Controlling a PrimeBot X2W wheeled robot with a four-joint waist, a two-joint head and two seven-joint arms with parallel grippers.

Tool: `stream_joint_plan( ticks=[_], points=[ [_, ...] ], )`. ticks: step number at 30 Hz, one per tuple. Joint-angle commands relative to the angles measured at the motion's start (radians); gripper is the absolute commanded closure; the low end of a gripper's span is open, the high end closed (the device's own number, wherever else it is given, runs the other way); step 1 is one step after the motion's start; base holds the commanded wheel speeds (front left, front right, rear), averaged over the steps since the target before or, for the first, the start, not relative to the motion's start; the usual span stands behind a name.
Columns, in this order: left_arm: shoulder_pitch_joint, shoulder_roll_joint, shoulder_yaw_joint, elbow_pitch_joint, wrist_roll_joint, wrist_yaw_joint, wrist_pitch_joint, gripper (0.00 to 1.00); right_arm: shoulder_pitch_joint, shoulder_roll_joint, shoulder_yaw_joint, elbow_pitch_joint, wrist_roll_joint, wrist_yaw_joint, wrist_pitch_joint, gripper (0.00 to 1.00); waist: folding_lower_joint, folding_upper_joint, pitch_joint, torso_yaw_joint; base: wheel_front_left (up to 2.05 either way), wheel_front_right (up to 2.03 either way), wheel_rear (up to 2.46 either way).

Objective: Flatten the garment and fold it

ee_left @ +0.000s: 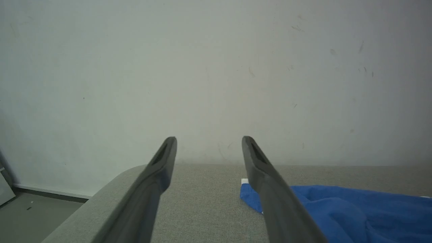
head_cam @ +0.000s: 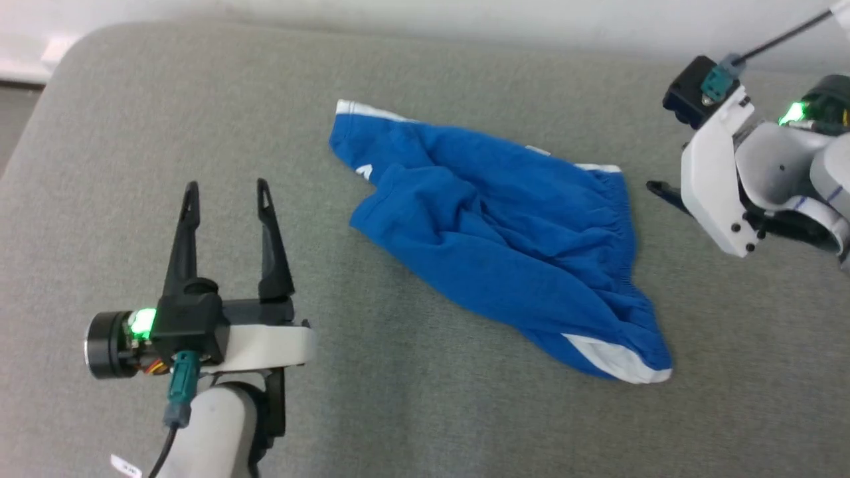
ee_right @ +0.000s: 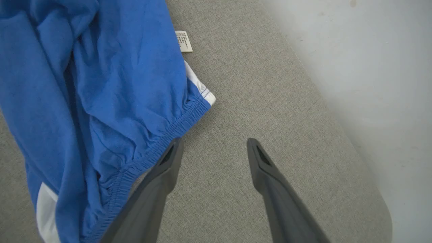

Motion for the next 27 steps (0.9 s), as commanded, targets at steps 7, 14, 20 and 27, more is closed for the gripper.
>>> stream_joint_plan(
  ticks=[7, 14, 20, 27],
  points=[
    [-0.038, -0.078, 0.038, 0.0, 0.045, -0.055, -0.005, 0.0, -0.064, 0.054, 0.066, 0.139, 0.051, -0.002, -0.027, 0.0, -0.0001, 0.0, 0.121, 0.094, 0.0, 0.0, 0.0],
    [-0.065, -0.118, 0.057, 0.003, 0.067, -0.091, -0.005, 0.0, -0.032, 0.089, 0.128, 0.246, 0.071, -0.002, -0.066, 0.0, -0.0001, 0.0, 0.177, 0.124, 0.0, 0.0, 0.0],
    [-0.067, -0.134, 0.08, 0.014, 0.077, -0.107, -0.005, 0.0, -0.002, 0.083, 0.154, 0.232, 0.056, -0.002, -0.11, 1.0, -0.0001, 0.0, 0.179, 0.11, 0.0, 0.0, 0.0],
    [-0.056, -0.141, 0.105, 0.019, 0.089, -0.122, -0.005, 0.0, -0.114, 0.028, 0.111, 0.208, 0.082, -0.002, -0.34, 1.0, -0.0001, 0.0, 0.149, 0.073, 0.0, 0.0, 0.0]
  ],
)
